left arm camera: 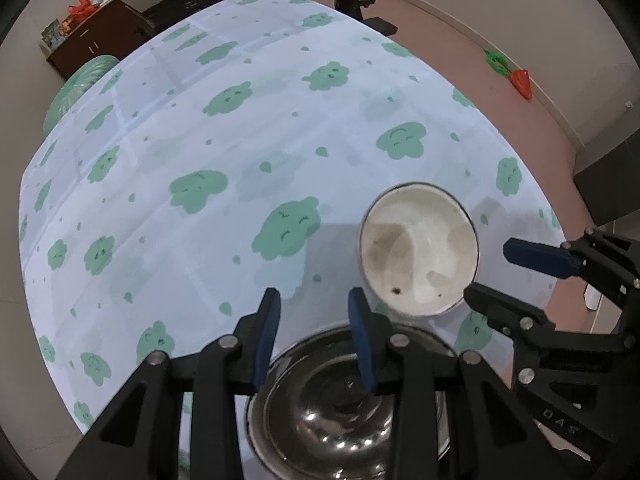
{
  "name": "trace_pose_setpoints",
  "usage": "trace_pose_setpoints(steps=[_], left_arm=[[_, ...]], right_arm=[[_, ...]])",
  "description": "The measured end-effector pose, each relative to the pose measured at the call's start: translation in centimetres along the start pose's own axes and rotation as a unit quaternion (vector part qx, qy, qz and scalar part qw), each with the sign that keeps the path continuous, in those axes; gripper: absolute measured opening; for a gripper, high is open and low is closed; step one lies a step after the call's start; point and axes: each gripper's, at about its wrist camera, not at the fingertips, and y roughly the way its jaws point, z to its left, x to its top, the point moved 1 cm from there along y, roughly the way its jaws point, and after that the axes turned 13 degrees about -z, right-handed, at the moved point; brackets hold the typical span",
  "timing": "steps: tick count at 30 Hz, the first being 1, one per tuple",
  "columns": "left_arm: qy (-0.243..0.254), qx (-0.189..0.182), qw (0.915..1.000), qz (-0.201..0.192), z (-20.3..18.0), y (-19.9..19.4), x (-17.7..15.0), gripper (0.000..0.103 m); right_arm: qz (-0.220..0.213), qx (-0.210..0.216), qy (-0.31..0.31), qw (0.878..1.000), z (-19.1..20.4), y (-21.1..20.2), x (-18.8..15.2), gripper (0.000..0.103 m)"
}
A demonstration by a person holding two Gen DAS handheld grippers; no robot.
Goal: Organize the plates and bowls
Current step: 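Move both grippers toward the white enamel bowl on the cloth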
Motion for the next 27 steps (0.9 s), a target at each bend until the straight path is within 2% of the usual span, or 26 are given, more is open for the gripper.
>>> trace_pose_setpoints(steps=[17, 27], left_arm=[[0.010, -0.013, 0.9992, 0.036, -1.1, 4.4, 1.4, 0.035], [0.015, -0.016, 0.9985, 0.050, -1.6, 6.0, 2.1, 0.035]], right_arm=[[0.028, -0.015, 0.031, 0.999, -3.3, 3.3, 0.3, 0.046], [0.042, -0.009, 0.039, 0.998, -4.4, 4.8, 0.6, 0.046]])
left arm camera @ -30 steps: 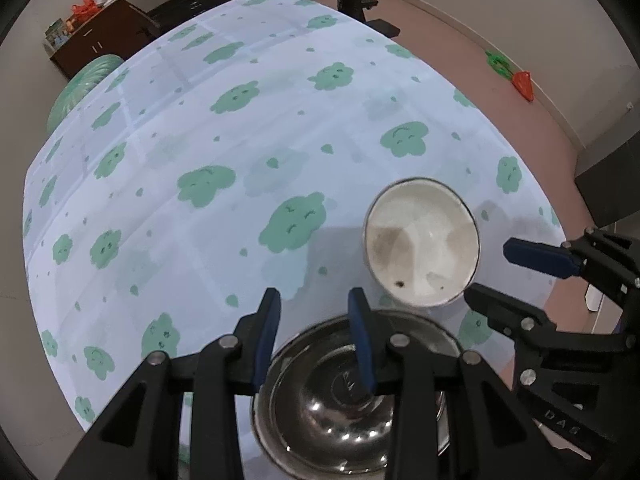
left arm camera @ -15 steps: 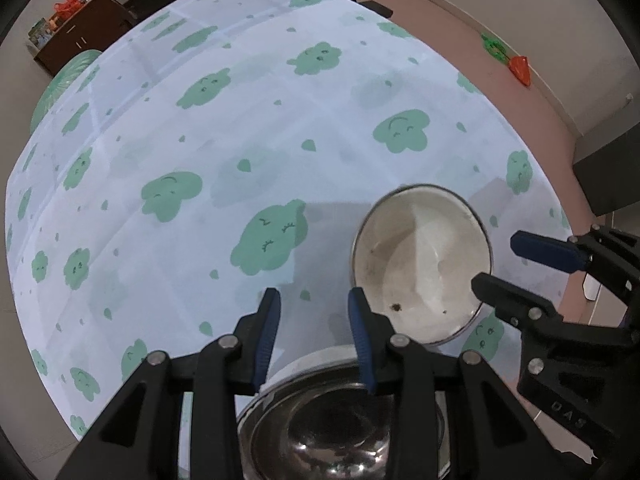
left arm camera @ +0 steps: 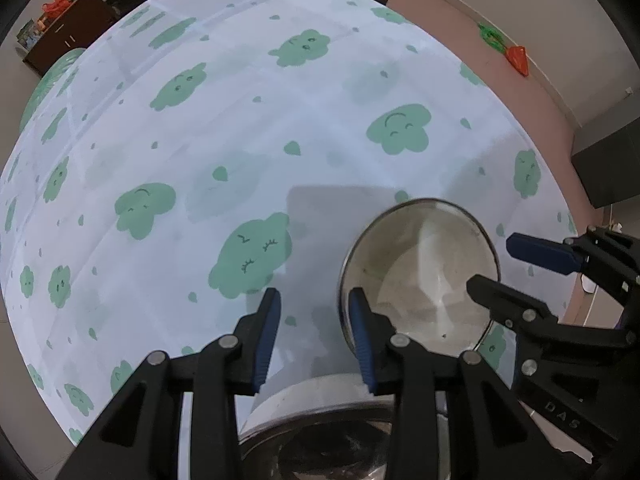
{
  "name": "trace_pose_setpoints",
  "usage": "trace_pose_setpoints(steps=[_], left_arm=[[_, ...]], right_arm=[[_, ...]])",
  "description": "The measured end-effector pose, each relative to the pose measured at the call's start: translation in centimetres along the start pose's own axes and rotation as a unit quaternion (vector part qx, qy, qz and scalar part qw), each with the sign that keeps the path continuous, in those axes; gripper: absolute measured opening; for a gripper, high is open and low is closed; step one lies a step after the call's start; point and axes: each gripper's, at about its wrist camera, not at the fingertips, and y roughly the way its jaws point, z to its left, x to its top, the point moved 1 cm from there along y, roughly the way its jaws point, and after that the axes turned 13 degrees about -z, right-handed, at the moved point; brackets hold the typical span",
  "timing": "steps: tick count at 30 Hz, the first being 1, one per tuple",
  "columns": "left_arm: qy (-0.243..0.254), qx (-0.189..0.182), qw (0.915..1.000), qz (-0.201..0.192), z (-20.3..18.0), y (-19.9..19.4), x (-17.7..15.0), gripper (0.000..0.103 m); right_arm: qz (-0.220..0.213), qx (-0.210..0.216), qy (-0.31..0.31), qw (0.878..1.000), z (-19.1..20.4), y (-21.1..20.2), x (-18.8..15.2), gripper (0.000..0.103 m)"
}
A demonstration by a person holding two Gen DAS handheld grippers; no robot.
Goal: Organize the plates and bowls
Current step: 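Move both grippers toward the white enamel bowl on the cloth, then close both grippers on the white enamel bowl rim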
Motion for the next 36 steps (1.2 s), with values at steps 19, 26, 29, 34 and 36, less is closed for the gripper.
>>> trace_pose_setpoints(steps=[19, 26, 29, 34, 36], left_arm=[[0.011, -0.025, 0.9993, 0.024, -1.5, 2.3, 0.3, 0.008], [0.011, -0.028, 0.9993, 0.023, -1.6, 1.6, -0.2, 0.006], [0.010, -0.027, 0.9994, 0.019, -1.4, 1.0, 0.1, 0.006], [0.008, -0.026, 0.9996, 0.004, -1.1, -0.5, 0.9, 0.006], [0.008, -0.026, 0.9996, -0.001, -1.0, -1.0, 1.2, 0.006]], right_arm=[[0.019, 0.030, 0.000, 0.999, 0.1, 1.4, -0.4, 0.013], [0.008, 0.031, -0.004, 0.999, 0.2, 0.6, -0.1, 0.011], [0.006, 0.032, -0.006, 0.999, 0.3, 0.3, 0.1, 0.010], [0.000, 0.029, -0.011, 1.000, 0.3, -0.3, 0.6, 0.010], [-0.004, 0.030, -0.009, 1.000, 0.3, -0.7, 0.9, 0.010]])
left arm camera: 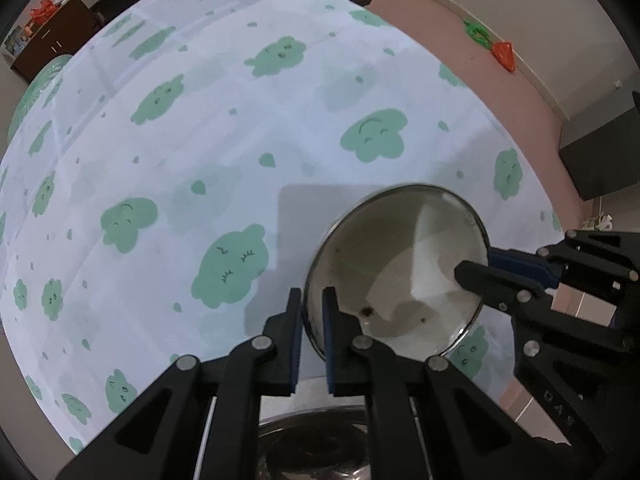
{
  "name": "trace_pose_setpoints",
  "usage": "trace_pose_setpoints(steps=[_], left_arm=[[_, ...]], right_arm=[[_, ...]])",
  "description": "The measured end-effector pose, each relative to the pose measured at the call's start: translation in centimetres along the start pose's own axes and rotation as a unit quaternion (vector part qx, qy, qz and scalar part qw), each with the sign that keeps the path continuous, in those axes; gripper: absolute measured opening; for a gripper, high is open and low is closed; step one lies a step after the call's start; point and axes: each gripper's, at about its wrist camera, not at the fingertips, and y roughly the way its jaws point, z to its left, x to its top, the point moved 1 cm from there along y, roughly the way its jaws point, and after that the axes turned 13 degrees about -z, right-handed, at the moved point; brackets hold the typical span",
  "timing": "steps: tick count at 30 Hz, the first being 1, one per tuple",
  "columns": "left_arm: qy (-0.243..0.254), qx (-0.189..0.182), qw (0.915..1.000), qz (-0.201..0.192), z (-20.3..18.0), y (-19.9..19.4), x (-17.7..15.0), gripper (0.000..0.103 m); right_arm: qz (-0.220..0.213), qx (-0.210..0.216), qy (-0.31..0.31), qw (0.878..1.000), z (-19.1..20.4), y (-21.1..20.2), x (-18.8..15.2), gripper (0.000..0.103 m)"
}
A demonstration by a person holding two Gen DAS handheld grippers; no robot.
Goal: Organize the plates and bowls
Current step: 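Close both grippers on the white enamel bowl rim, then lift the white enamel bowl with both grippers and carry it over the steel stack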
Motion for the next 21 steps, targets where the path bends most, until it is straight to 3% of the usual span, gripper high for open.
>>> trace_pose_setpoints(steps=[21], left_arm=[[-0.013, 0.021, 0.9990, -0.037, 1.2, -4.3, 0.1, 0.006]], right_arm=[[-0.031, 0.011, -0.023, 0.999, 2.2, -3.9, 1.8, 0.010]])
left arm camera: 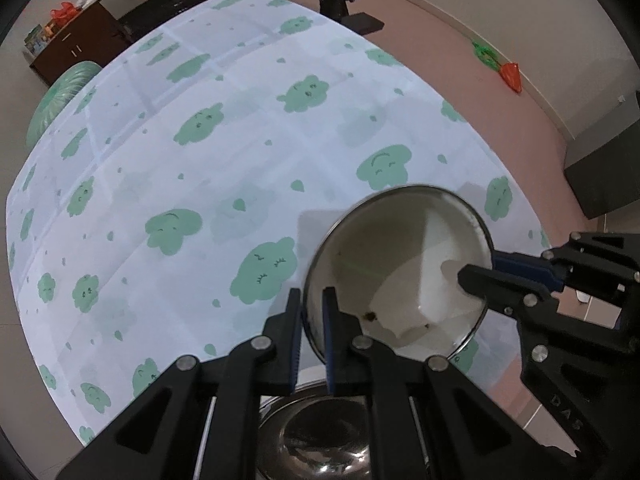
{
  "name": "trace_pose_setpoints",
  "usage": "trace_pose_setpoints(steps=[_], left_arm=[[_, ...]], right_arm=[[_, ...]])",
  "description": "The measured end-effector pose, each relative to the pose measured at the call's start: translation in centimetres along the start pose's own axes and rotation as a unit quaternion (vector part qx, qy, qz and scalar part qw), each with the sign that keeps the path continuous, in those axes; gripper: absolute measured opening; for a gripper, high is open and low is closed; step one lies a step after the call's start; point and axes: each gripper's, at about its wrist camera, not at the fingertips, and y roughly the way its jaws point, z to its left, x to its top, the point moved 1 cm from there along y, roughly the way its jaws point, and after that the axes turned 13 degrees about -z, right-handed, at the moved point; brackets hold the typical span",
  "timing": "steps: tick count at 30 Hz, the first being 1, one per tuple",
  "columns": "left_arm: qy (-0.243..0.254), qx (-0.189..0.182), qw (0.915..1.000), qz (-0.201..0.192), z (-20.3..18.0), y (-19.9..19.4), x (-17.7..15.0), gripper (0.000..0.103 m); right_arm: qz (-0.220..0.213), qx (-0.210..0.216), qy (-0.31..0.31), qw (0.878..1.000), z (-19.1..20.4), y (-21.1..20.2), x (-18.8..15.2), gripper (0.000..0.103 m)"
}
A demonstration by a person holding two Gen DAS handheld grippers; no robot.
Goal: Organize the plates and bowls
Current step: 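Lift the white enamel bowl with both grippers and carry it over the steel stack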
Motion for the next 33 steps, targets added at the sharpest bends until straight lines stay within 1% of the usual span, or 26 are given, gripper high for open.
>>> trace_pose_setpoints(steps=[18, 33], left_arm=[[-0.018, 0.019, 0.9996, -0.010, 1.6, -2.8, -1.5, 0.006], [-0.025, 0.027, 0.9993, -0.009, 2.4, -4.7, -5.1, 0.006]], right_arm=[[-0.003, 0.018, -0.025, 1.000, 2.9, -1.6, -0.1, 0.011], [0.000, 0.024, -0.037, 0.999, 5.9, -2.6, -2.5, 0.011]])
